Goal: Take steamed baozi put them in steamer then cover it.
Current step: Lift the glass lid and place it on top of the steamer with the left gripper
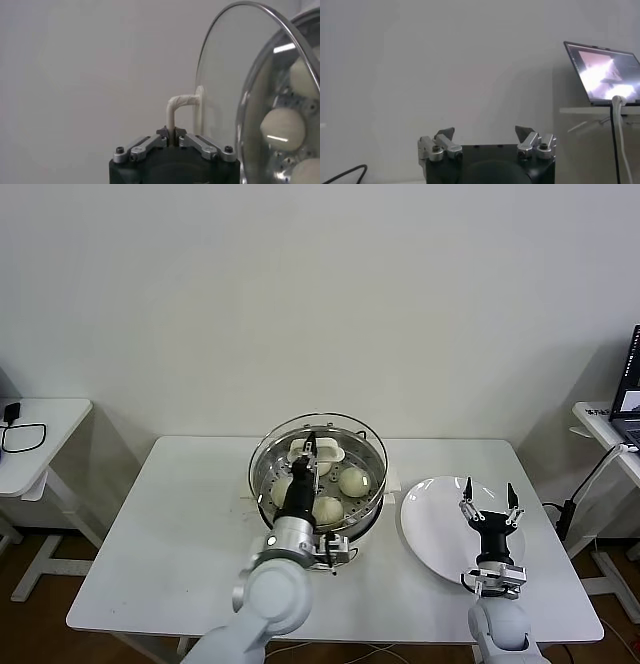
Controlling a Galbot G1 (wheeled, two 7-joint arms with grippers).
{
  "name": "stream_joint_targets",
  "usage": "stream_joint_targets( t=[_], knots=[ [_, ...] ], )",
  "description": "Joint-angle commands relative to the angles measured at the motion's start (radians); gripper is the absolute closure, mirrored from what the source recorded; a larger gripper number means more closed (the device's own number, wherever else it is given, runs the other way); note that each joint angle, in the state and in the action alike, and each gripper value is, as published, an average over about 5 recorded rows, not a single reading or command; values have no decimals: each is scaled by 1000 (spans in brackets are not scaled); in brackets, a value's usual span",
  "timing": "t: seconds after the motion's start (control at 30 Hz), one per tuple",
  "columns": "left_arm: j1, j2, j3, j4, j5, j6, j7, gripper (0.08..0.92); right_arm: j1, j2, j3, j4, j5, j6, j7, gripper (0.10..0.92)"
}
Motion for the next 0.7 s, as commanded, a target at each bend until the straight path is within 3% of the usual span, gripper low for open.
stream_joint_targets(
  t=[0.03,0.7],
  knots=[
    [-61,-60,69,133,134,46,81,816,3,3,1,-7,-4,-2,0,203],
    [-58,-81,31,195,150,26,62,816,6,6,2,-10,-9,-2,-2,203]
  ],
)
